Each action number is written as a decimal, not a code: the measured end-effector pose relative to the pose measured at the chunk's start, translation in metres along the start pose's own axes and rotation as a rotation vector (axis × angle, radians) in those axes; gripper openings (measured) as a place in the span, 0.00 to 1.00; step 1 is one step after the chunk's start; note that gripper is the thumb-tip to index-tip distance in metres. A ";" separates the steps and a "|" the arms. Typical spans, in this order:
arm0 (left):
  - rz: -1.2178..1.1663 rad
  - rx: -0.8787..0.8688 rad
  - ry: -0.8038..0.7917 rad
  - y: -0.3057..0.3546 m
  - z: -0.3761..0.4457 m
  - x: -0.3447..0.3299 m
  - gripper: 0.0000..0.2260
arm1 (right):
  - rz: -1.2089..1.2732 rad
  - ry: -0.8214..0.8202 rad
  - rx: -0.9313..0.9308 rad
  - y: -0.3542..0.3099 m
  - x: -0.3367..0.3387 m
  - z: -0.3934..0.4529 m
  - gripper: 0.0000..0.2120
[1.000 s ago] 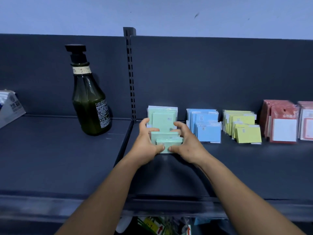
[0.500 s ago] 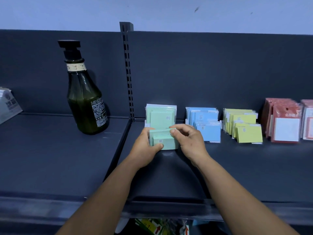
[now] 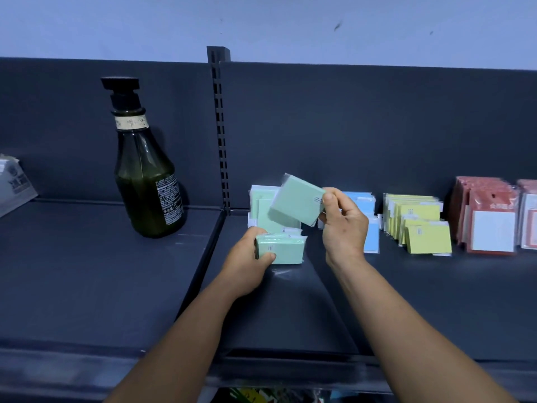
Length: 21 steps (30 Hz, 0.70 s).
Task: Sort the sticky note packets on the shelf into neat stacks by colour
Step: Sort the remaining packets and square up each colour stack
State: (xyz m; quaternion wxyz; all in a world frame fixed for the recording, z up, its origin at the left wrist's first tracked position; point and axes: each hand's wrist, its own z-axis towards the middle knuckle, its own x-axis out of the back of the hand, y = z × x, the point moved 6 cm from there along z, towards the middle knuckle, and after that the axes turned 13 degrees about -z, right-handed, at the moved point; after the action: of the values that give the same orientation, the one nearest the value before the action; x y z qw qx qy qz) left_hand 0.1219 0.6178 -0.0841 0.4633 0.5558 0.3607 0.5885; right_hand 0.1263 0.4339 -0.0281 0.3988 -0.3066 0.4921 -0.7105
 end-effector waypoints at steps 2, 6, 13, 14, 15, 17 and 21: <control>0.007 0.003 0.003 -0.001 0.001 0.000 0.11 | -0.070 -0.011 0.007 0.005 -0.002 0.001 0.10; -0.048 -0.004 0.075 0.000 0.001 0.003 0.26 | -0.216 -0.268 0.021 0.012 -0.021 -0.008 0.09; 0.084 0.017 0.108 0.003 0.007 0.002 0.21 | -0.351 -0.509 -0.122 0.023 -0.032 -0.020 0.11; 0.122 0.014 0.117 0.004 0.009 0.002 0.20 | -0.389 -0.540 -0.123 0.025 -0.031 -0.020 0.12; 0.158 0.016 0.125 0.004 0.012 0.002 0.20 | -0.452 -0.570 -0.114 0.026 -0.031 -0.021 0.13; 0.202 0.037 0.148 0.003 0.017 0.001 0.21 | -0.620 -0.605 -0.083 0.027 -0.033 -0.021 0.15; 0.241 0.074 0.204 0.001 0.029 0.000 0.25 | -0.859 -0.508 -0.019 0.028 -0.042 -0.005 0.15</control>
State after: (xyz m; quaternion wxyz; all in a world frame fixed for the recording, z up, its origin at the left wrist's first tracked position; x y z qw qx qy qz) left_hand 0.1500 0.6149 -0.0797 0.3296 0.5490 0.3581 0.6795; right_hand 0.1504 0.4676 -0.0585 0.1748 -0.6488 0.2153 -0.7087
